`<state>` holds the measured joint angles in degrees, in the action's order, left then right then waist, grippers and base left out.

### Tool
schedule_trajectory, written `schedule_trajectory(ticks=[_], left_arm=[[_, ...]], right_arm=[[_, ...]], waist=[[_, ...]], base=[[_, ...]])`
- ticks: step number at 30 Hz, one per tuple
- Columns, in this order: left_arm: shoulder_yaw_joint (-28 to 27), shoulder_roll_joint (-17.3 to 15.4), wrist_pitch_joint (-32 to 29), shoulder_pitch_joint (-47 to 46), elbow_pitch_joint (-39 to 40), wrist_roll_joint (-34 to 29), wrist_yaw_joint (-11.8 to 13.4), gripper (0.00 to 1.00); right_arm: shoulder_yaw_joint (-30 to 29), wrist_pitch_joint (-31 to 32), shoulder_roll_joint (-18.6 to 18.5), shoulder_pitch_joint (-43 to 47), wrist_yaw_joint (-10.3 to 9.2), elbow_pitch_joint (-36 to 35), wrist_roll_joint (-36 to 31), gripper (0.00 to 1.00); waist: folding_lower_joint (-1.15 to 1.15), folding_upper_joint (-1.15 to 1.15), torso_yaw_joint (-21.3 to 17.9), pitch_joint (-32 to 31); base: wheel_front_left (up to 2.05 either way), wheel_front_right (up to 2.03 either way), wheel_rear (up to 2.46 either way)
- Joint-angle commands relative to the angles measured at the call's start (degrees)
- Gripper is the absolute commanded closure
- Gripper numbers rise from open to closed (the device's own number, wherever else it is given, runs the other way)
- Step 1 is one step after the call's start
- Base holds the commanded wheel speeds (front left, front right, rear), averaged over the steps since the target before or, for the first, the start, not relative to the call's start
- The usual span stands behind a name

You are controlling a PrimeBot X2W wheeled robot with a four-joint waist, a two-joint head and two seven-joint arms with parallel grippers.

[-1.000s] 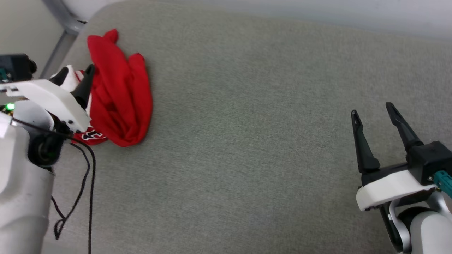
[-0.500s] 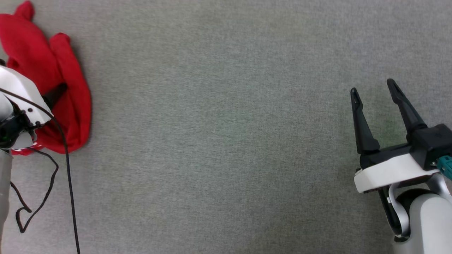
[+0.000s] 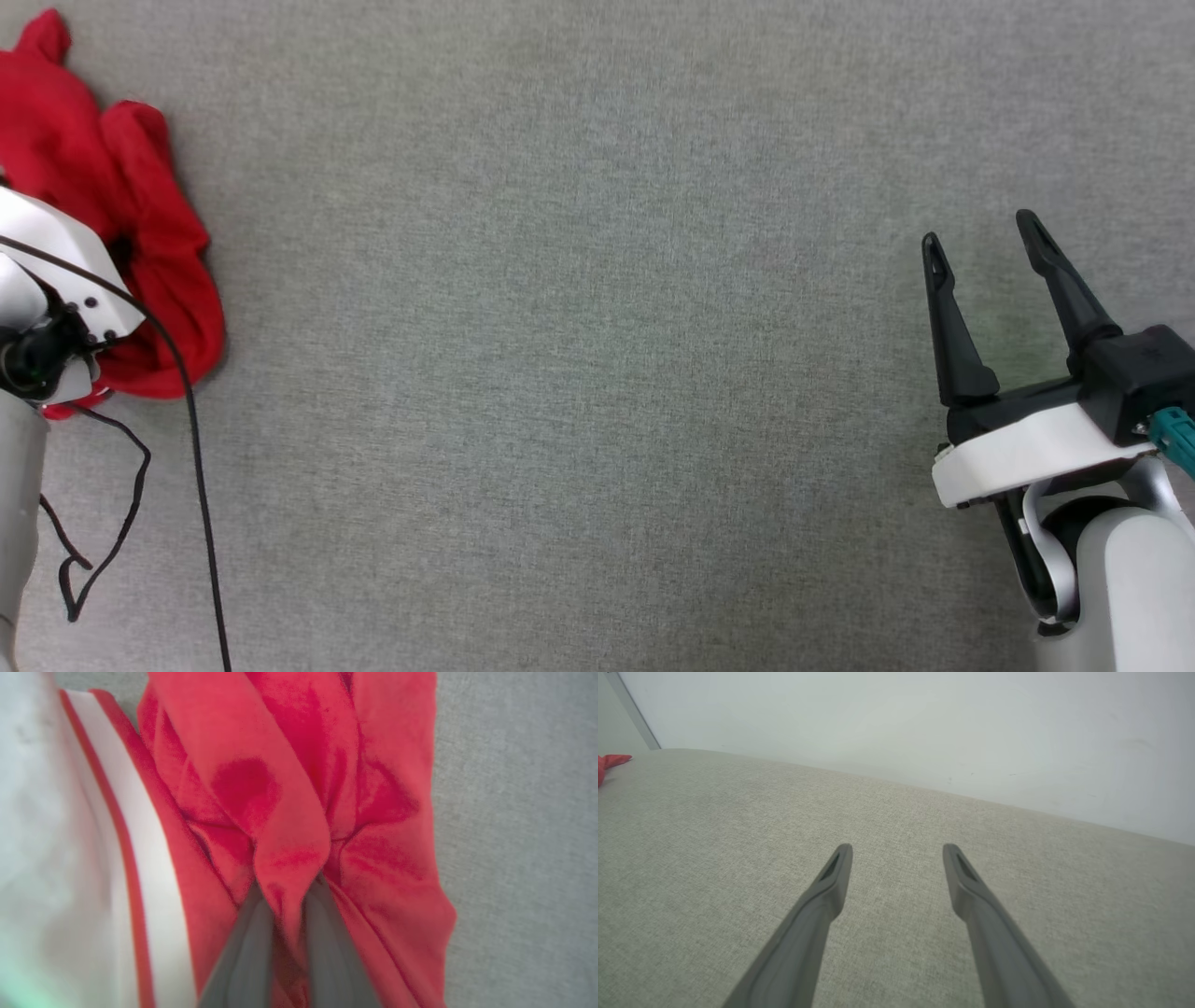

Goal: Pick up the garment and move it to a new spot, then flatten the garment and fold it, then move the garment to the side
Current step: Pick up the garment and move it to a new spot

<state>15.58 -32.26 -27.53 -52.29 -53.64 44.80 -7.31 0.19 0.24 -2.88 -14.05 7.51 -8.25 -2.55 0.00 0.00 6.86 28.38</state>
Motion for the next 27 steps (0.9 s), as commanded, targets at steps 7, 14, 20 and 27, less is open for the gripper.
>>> schedule_trajectory(ticks=[7,14,20,27], left_arm=[[1.3,1.5,18.0,-1.0,0.7,-4.6,0.1,1.00],[3.1,3.7,29.6,0.1,3.1,-8.1,0.7,1.00],[5.6,6.8,33.7,3.4,9.0,-9.8,1.5,1.00],[9.5,11.4,32.8,10.5,19.8,-10.6,2.9,1.00]], right_arm=[[-0.2,-1.3,0.0,1.5,-0.04,2.3,1.8,0.00],[-1.4,-2.2,0.0,3.9,-0.04,4.4,3.5,0.00],[-3.1,-2.1,0.0,7.6,-0.04,5.1,5.0,0.00],[-3.9,-1.4,0.0,11.1,-0.04,4.7,5.6,0.00]], waist=[[0.00,0.00,0.9,-7.3],[0.00,0.00,0.5,-14.8],[0.00,0.00,-1.2,-20.2],[0.00,0.00,-4.6,-23.5]], base=[[0.00,0.00,0.00],[0.00,0.00,0.00],[0.00,0.00,0.00],[0.00,0.00,0.00]])
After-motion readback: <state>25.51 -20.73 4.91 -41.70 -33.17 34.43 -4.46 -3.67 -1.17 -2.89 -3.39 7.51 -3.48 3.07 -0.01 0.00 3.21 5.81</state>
